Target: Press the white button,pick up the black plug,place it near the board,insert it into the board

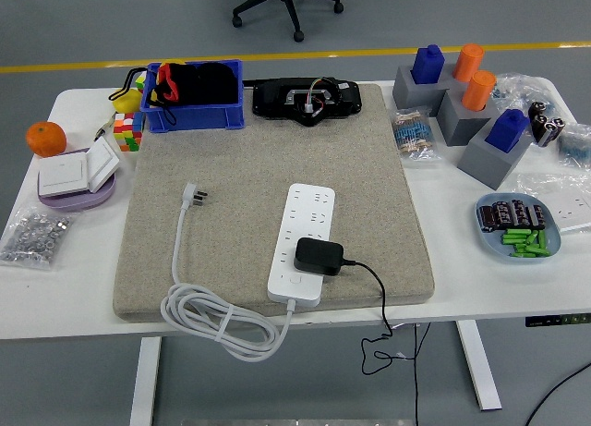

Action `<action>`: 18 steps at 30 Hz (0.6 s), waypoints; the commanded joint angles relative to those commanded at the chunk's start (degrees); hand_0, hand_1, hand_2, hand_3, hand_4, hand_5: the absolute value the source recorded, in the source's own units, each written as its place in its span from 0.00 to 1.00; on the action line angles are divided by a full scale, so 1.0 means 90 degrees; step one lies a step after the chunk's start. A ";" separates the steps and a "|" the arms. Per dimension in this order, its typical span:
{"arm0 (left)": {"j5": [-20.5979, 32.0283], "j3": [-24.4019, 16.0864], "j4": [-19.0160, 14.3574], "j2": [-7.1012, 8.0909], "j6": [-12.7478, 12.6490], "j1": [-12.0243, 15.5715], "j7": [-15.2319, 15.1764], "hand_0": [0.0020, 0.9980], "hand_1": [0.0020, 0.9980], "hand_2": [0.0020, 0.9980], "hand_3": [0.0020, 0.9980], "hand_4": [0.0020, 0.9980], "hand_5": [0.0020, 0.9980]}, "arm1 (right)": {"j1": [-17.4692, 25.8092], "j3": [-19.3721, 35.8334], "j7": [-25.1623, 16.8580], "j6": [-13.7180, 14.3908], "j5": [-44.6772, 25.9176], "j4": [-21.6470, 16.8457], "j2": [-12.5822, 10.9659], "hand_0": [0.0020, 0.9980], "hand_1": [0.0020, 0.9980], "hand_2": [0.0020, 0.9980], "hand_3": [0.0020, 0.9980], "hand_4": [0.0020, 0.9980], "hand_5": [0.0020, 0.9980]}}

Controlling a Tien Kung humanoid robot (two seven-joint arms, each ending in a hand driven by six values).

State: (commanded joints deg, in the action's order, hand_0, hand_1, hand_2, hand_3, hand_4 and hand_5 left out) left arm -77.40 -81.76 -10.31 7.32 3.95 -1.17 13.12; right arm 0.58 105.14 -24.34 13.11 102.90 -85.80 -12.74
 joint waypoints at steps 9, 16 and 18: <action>-0.0052 -0.0063 0.0000 0.0008 -0.0003 0.0010 0.0006 0.71 0.70 0.67 0.71 0.72 0.29 | -0.0015 0.0057 -0.0879 0.0386 -0.0292 -0.0056 0.0068 0.51 0.38 0.37 0.41 0.77 0.31; -0.0037 -0.0071 0.0000 -0.0006 -0.0006 0.0016 0.0004 0.71 0.70 0.67 0.71 0.72 0.29 | -0.0029 0.0062 -0.0783 0.0333 -0.0262 -0.0100 0.0113 0.50 0.38 0.38 0.41 0.76 0.30; -0.0054 -0.0098 0.0000 -0.0027 -0.0004 0.0026 0.0017 0.71 0.70 0.67 0.71 0.72 0.29 | -0.0057 0.0009 -0.0753 0.0289 -0.0249 -0.0140 0.0101 0.50 0.38 0.38 0.41 0.76 0.30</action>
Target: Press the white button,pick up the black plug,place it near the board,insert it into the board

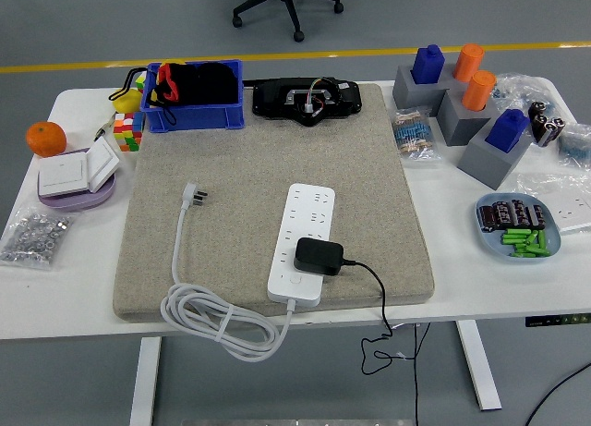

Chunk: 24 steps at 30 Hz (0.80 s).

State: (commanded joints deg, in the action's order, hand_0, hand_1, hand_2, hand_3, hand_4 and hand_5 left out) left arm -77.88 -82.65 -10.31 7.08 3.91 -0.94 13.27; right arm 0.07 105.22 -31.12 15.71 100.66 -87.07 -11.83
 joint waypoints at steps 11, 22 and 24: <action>0.0010 -0.0075 0.0000 -0.0043 -0.0003 -0.0133 -0.0046 0.71 0.70 0.67 0.71 0.72 0.29 | -0.0033 0.0049 0.0073 -0.0086 -0.0183 -0.0201 -0.0052 0.50 0.38 0.39 0.43 0.74 0.24; -0.0165 -0.0340 0.0000 -0.0071 -0.0010 -0.0180 -0.0037 0.71 0.70 0.67 0.71 0.72 0.29 | 0.0016 0.0108 0.0141 -0.0129 -0.0239 -0.0265 0.0020 0.50 0.38 0.39 0.44 0.74 0.23; -0.0147 -0.0334 0.0000 -0.0073 -0.0011 -0.0208 -0.0049 0.71 0.70 0.67 0.71 0.72 0.29 | 0.0015 0.0112 0.0156 -0.0134 -0.0234 -0.0280 0.0020 0.50 0.38 0.39 0.44 0.74 0.23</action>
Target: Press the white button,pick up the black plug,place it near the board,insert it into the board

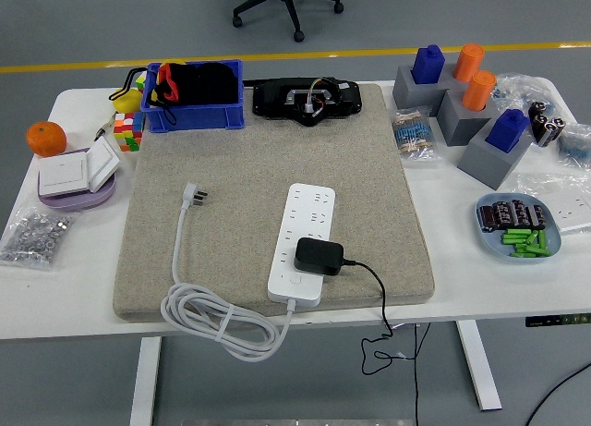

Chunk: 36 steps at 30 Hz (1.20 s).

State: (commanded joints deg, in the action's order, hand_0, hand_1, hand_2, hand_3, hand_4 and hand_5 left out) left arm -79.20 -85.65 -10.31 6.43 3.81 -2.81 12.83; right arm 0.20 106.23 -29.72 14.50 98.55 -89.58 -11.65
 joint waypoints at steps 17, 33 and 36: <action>0.0103 0.0246 0.0000 0.0090 0.0011 -0.0038 0.0017 0.71 0.70 0.67 0.71 0.72 0.29 | -0.0037 -0.0109 0.0057 -0.0008 0.0040 0.0029 -0.0044 0.50 0.39 0.40 0.44 0.74 0.23; 0.0154 0.0420 0.0000 0.0156 0.0014 -0.0066 0.0011 0.71 0.70 0.67 0.71 0.72 0.29 | -0.0063 -0.0158 0.0089 -0.0004 0.0067 0.0049 -0.0095 0.50 0.39 0.40 0.45 0.74 0.22; 0.0096 0.0391 0.0000 0.0164 0.0018 -0.0044 0.0031 0.71 0.70 0.67 0.71 0.72 0.29 | -0.0053 -0.0161 0.0095 -0.0005 0.0067 0.0054 -0.0103 0.50 0.39 0.40 0.45 0.74 0.22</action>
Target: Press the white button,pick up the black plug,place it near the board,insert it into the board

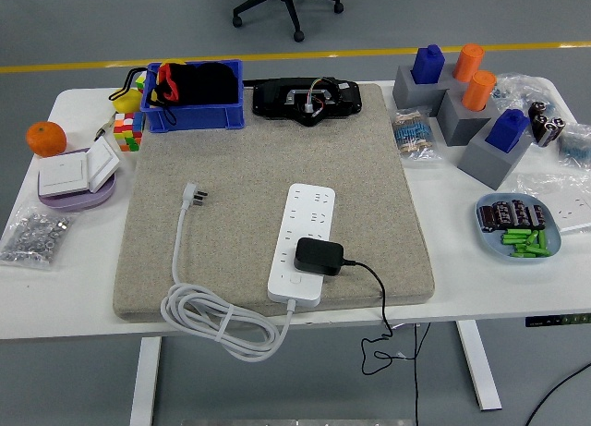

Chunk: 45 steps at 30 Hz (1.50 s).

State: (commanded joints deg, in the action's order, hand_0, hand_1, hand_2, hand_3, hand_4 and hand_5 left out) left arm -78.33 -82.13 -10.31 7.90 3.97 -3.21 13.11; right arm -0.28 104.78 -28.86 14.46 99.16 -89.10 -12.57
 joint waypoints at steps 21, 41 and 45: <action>-0.0053 0.0096 0.0000 0.0026 0.0005 0.0077 0.0004 0.71 0.70 0.67 0.71 0.72 0.29 | 0.0169 0.0061 0.0046 0.0321 -0.0226 -0.0016 0.0068 0.50 0.39 0.40 0.45 0.74 0.22; -0.0100 -0.0240 0.0000 -0.0111 -0.0018 0.0218 0.0066 0.70 0.70 0.67 0.71 0.72 0.29 | 0.0308 0.0263 0.0176 0.0157 -0.0118 -0.0054 0.0276 0.51 0.39 0.40 0.45 0.74 0.22; -0.0136 -0.0296 0.0000 -0.0123 -0.0020 0.0209 0.0082 0.71 0.70 0.67 0.71 0.72 0.29 | 0.0290 0.0230 0.0234 0.0117 -0.0086 -0.0038 0.0289 0.52 0.39 0.40 0.45 0.74 0.21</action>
State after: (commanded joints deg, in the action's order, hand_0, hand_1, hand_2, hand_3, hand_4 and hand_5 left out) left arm -79.56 -84.80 -10.31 6.79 3.80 -1.33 13.85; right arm 2.33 106.85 -26.76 15.51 98.38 -89.44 -9.97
